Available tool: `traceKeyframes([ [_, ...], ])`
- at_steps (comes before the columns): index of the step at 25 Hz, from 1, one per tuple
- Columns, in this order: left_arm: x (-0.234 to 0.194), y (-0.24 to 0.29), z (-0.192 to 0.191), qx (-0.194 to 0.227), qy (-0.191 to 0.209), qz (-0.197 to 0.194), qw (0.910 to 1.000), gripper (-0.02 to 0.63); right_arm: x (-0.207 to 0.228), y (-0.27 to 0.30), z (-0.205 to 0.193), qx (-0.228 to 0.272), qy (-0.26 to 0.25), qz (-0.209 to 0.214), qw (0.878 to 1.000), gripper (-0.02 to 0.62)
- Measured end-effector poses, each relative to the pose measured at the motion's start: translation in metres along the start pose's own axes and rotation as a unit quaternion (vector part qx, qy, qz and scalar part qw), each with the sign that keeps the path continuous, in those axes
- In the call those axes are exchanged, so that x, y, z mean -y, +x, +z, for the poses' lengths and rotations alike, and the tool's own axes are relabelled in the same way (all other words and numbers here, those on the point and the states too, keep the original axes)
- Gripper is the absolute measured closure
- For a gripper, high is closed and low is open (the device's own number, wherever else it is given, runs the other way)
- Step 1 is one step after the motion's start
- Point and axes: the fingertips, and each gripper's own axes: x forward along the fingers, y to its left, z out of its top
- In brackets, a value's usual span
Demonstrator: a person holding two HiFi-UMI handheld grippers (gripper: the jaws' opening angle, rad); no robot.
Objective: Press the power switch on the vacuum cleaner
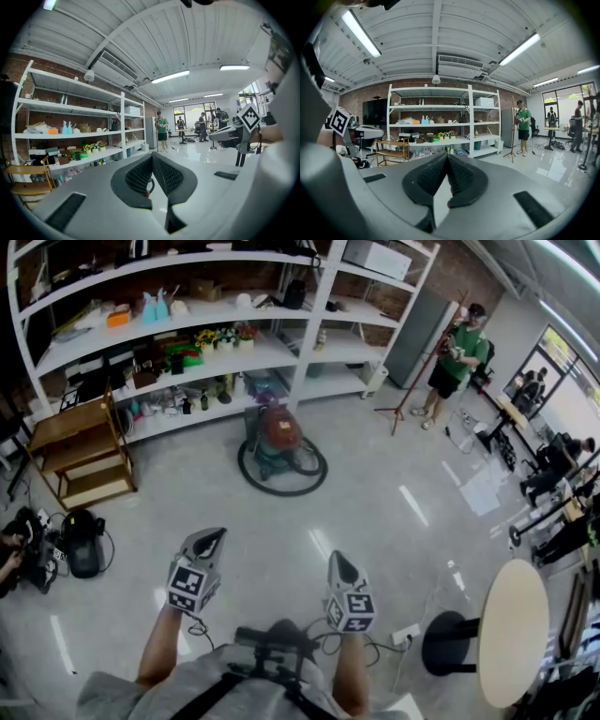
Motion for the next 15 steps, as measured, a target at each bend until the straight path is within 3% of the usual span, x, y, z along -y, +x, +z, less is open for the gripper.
traceKeyframes([
  [15,-0.026,0.031,-0.002,-0.008,-0.002,0.009,0.9999,0.6,0.008,0.048,0.011,-0.003,0.0,0.007,1.0,0.586],
])
